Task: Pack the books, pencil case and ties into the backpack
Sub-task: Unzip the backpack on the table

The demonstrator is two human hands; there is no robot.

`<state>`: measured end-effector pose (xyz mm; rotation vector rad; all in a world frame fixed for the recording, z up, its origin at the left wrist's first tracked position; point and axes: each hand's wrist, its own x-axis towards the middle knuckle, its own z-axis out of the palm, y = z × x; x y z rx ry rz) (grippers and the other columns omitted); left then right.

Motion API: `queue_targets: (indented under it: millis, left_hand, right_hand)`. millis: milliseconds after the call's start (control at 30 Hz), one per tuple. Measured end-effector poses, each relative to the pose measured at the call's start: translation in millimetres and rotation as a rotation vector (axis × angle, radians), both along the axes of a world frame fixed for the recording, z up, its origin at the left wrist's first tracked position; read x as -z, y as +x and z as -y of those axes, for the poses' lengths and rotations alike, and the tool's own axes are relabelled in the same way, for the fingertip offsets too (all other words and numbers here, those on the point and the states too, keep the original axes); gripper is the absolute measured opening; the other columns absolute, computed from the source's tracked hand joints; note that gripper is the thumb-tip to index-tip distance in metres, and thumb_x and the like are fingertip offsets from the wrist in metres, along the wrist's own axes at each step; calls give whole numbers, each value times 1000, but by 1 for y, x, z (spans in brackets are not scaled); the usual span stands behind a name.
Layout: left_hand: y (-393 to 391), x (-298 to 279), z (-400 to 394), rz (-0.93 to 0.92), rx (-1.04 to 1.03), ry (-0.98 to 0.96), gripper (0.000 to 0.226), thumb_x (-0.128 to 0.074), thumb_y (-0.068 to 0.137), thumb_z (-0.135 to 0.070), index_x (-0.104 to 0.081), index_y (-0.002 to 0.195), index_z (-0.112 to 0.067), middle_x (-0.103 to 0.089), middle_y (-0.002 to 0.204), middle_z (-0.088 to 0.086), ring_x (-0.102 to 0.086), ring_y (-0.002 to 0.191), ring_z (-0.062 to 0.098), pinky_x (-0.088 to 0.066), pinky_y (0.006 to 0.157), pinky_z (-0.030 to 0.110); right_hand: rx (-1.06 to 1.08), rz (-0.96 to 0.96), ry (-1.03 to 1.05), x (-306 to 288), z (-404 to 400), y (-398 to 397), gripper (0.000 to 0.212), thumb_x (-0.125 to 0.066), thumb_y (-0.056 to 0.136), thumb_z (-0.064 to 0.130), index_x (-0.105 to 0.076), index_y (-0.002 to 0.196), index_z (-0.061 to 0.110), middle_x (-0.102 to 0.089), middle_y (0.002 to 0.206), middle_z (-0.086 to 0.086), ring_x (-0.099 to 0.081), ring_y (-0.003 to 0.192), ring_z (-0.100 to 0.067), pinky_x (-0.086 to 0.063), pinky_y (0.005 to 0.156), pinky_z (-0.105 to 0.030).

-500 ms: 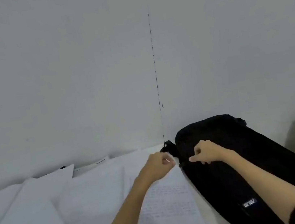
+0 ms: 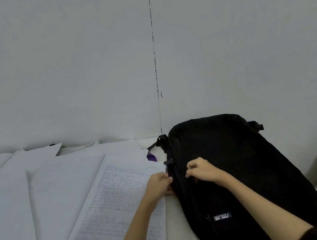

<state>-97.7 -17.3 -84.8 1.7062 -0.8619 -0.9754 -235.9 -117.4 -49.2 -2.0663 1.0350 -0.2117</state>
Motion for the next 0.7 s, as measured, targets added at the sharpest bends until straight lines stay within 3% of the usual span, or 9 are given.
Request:
queue_targets:
  millis: [67, 133, 200, 267, 400, 533, 600, 700]
  left_hand:
    - [0, 0, -6, -80, -1, -37, 16, -50, 94, -3, -61, 82, -2, -61, 68, 6, -61, 61, 11, -55, 62, 26]
    - [2, 0, -9, -121, -2, -58, 18, -49, 94, -3, -63, 83, -4, -63, 62, 0, -61, 57, 7, -51, 59, 22]
    - [2, 0, -10, -172, 5, -77, 15, -49, 95, -4, -63, 89, 0, -63, 66, 4, -61, 61, 10, -50, 63, 22]
    - [1, -2, -11, -210, 6, -98, 15, -50, 95, -5, -64, 95, 2, -66, 72, 7, -62, 65, 11, -50, 64, 21]
    - [0, -3, -13, -242, 10, -106, 16, -49, 96, -6, -64, 98, 0, -66, 62, -6, -62, 57, 4, -50, 62, 18]
    - [3, -4, -12, -264, 22, -94, 16, -51, 96, -9, -65, 93, -3, -69, 75, 2, -65, 67, 8, -52, 69, 21]
    - [4, -4, -11, -284, 18, -89, 16, -52, 95, -11, -66, 98, -2, -70, 78, 4, -66, 72, 10, -53, 72, 22]
    - [5, -1, -10, -295, 9, -93, 17, -52, 95, -8, -65, 99, 1, -69, 78, 4, -66, 71, 10, -54, 70, 22]
  right_hand:
    - [-10, 111, 87, 1, 1, -9, 28, -62, 83, 2, -45, 65, 14, -55, 65, -4, -55, 55, -14, -45, 62, -24]
    - [-7, 179, 109, 2, 0, -13, 22, -64, 82, -1, -50, 90, 14, -55, 74, -6, -55, 56, -15, -47, 60, -24]
    - [-29, 184, 65, 1, 1, -11, 47, -66, 80, 0, -46, 116, 21, -51, 89, -6, -55, 67, -15, -47, 63, -22]
    - [-86, 164, -43, -3, 3, -2, 59, -65, 79, 3, -43, 129, 26, -43, 106, -4, -50, 87, -14, -44, 72, -19]
    - [-175, 77, -308, -11, 2, 27, 39, -58, 88, 20, -54, 127, 17, -37, 126, -1, -42, 115, -20, -40, 94, -28]
    - [-256, -197, -577, -13, 1, 44, 42, -45, 95, 26, -46, 136, 17, -25, 148, 1, -27, 129, -28, -36, 101, -43]
    - [-331, -333, -591, -12, 3, 48, 43, -42, 95, 20, -44, 138, 16, -21, 152, 0, -20, 135, -30, -29, 106, -46]
    - [-347, -374, -552, -10, 7, 54, 43, -42, 94, 19, -45, 136, 11, -30, 147, -3, -22, 133, -30, -28, 104, -44]
